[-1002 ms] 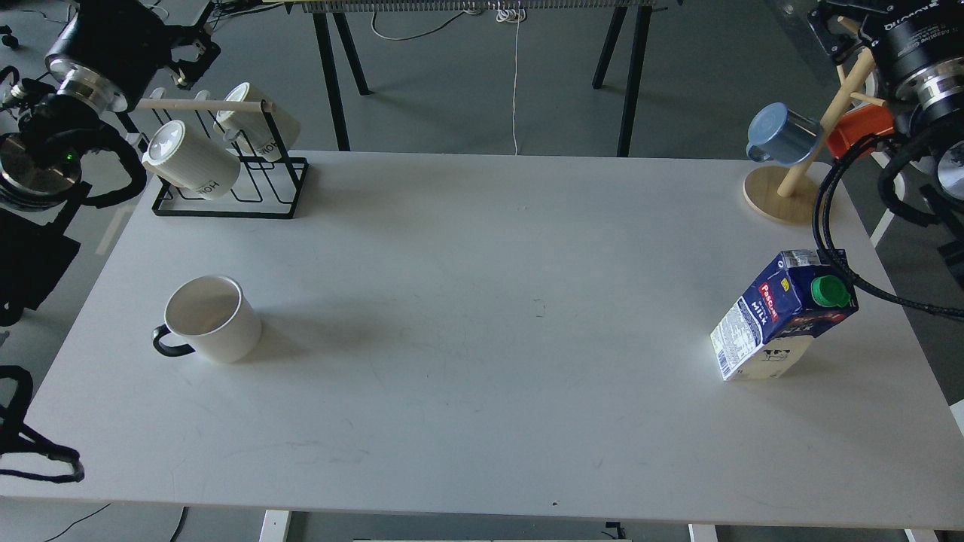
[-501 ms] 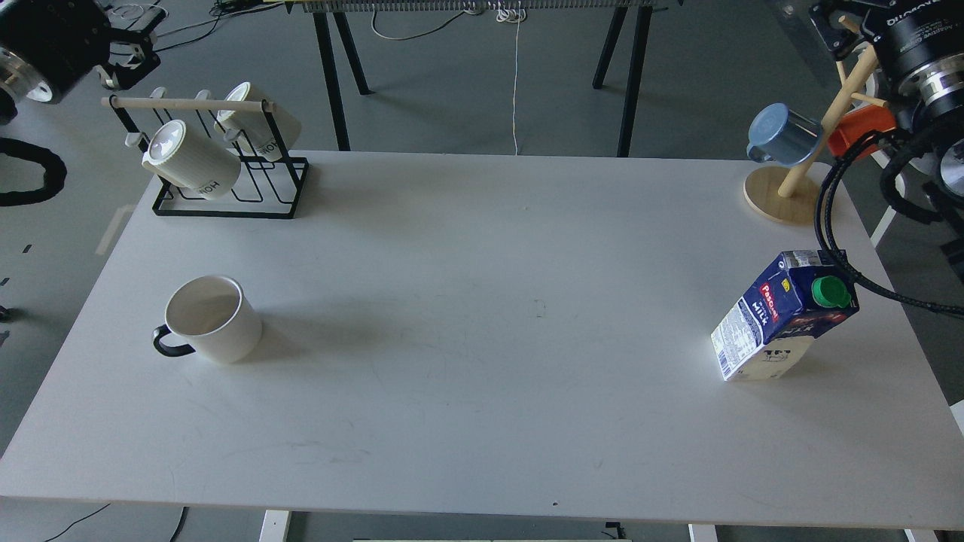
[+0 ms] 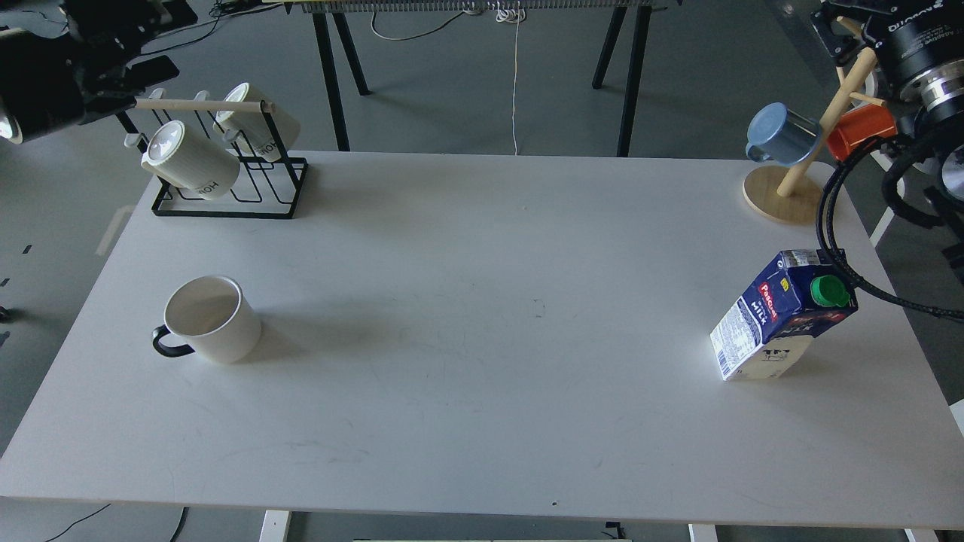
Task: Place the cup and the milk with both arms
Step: 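Reach the left gripper to the white mug and grasp it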
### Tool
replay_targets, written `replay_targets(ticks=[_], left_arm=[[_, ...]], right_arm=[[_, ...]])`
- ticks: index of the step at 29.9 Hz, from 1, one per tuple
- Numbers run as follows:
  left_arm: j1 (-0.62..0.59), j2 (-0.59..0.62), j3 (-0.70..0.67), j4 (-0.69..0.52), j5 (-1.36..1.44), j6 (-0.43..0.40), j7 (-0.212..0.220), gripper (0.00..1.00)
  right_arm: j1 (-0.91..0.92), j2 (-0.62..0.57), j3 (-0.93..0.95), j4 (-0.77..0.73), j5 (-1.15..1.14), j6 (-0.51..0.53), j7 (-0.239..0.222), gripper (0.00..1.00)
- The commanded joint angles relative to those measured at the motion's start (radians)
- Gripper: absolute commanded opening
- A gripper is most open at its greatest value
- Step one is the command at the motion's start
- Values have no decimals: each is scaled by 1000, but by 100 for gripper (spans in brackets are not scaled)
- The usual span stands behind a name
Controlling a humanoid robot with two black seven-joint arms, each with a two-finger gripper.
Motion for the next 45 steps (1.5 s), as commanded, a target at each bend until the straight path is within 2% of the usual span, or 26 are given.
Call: replay_targets(ticks=[1, 8, 12, 16, 20, 23, 28, 37, 45], left_arm=[[11, 26, 5, -12, 156, 0, -56, 71], [99, 108, 28, -132, 386, 0, -97, 65], [125, 118, 69, -140, 501, 0, -109, 65], [139, 121, 161, -127, 590, 0, -160, 64], [139, 121, 274, -124, 781, 22, -232, 65], [140, 116, 321, -85, 834, 85, -232, 66], [151, 101, 335, 12, 835, 125, -229, 67], [154, -28, 333, 155, 835, 136, -237, 68], [155, -56, 336, 161, 840, 147, -235, 65]], right_arm=[[-4, 2, 0, 1, 0, 0, 1, 100], [-15, 9, 0, 1, 0, 0, 3, 100], [-17, 12, -2, 1, 0, 0, 4, 100], [-18, 14, -2, 1, 0, 0, 6, 100], [-17, 14, -2, 1, 0, 0, 6, 100], [-17, 14, -3, 1, 0, 0, 6, 100], [-18, 14, -3, 1, 0, 0, 6, 100], [-18, 12, -5, 0, -1, 0, 6, 100], [-17, 12, -5, 0, -1, 0, 6, 100]])
